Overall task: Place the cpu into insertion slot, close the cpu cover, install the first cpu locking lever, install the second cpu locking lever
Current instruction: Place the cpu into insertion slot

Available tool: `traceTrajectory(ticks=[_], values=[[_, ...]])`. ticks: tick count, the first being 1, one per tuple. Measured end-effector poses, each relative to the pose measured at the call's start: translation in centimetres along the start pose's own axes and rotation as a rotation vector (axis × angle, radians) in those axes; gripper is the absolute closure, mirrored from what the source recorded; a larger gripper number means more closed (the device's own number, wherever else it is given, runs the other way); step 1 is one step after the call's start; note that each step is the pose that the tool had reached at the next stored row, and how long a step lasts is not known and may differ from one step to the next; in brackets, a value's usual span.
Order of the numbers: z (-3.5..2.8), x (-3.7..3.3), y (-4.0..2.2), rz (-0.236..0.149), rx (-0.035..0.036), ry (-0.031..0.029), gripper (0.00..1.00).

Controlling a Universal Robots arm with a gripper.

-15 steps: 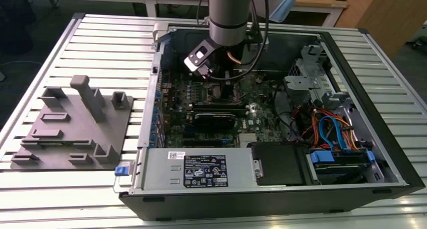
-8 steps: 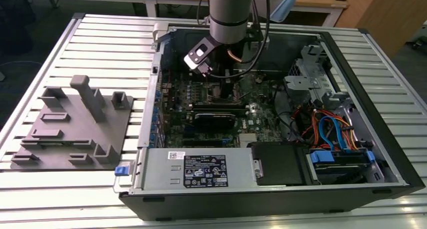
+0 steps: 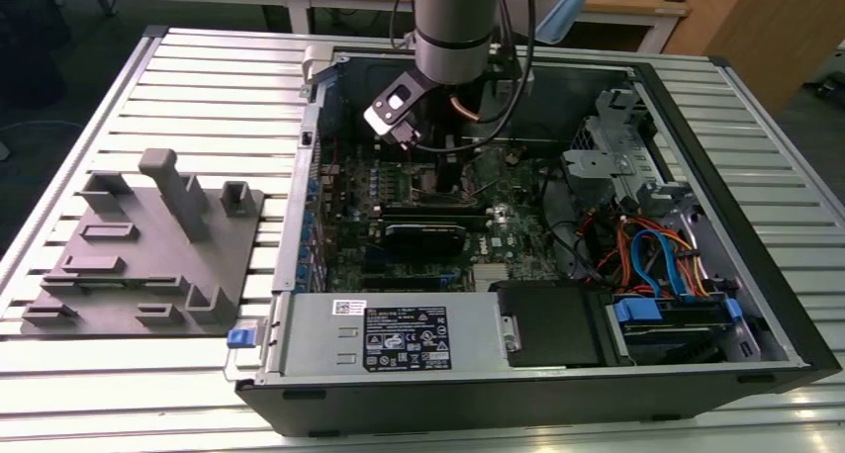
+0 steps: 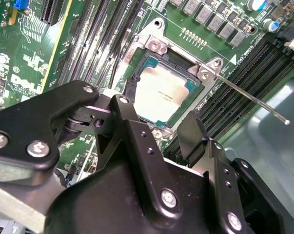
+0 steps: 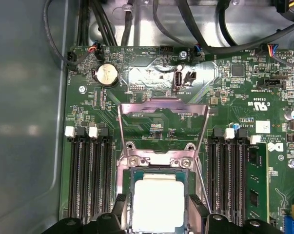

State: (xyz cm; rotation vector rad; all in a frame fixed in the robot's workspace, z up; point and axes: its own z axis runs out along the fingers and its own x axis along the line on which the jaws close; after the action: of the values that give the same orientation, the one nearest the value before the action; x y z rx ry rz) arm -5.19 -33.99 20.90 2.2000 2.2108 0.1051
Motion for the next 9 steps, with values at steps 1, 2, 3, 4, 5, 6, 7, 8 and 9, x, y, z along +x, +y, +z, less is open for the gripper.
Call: traceTrajectory(ticks=[1,2,3,4,5,6,7,8,9], values=[[-0.09,0.0,0.01,0.0,0.0004,0.0001,0.39],[-0.15,0.0,0.01,0.0,0.0009,0.0001,0.39],[-0.19,0.01,0.02,0.0,0.0015,0.0002,0.39],[-0.23,0.01,0.03,0.0,0.0023,0.0002,0.39],[-0.24,0.01,0.04,0.0,0.0031,0.0005,0.39],[-0.24,0.01,0.03,0.0,0.0033,0.0005,0.41],[-0.24,0.01,0.03,0.0,0.0035,0.0004,0.41],[-0.25,0.01,0.03,0.0,0.0037,0.0003,0.47],[-0.25,0.01,0.03,0.0,0.0038,0.0002,0.54]])
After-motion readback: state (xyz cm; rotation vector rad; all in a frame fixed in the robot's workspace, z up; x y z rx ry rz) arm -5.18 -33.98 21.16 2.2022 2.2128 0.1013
